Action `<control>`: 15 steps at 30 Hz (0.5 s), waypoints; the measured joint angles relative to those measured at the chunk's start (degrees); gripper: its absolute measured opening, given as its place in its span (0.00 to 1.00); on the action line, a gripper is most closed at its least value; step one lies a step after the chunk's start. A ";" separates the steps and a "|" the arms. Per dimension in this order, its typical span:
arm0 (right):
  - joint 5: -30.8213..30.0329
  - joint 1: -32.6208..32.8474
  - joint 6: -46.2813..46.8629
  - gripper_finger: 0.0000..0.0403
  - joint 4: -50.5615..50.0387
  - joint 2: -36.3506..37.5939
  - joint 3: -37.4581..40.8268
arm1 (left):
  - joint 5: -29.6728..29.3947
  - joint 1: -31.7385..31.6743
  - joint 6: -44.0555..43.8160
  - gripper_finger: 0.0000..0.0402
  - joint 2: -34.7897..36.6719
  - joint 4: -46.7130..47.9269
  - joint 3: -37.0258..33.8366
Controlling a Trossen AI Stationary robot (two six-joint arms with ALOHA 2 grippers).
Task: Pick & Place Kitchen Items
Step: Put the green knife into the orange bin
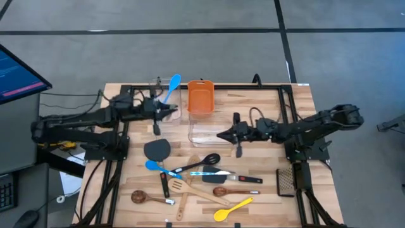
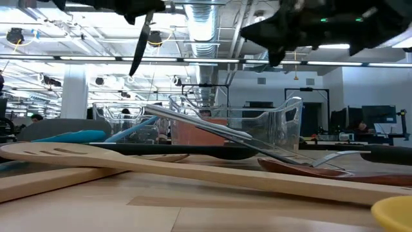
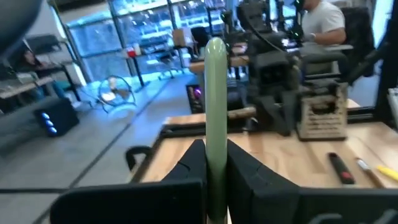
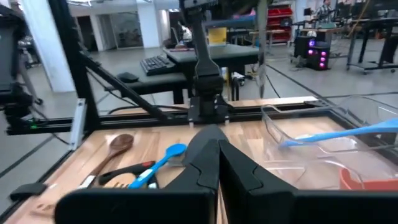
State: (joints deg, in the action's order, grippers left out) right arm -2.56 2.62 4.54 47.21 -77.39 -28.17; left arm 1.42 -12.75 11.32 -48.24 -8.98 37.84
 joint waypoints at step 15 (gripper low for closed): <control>-0.03 -6.19 -3.43 0.00 -9.43 -12.02 -16.79 | 11.03 -6.06 -5.21 0.02 1.41 0.20 -0.17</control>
State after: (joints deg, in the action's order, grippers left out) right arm -2.59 -3.58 1.10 37.79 -89.41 -44.95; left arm 12.45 -18.82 6.11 -46.83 -8.78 37.67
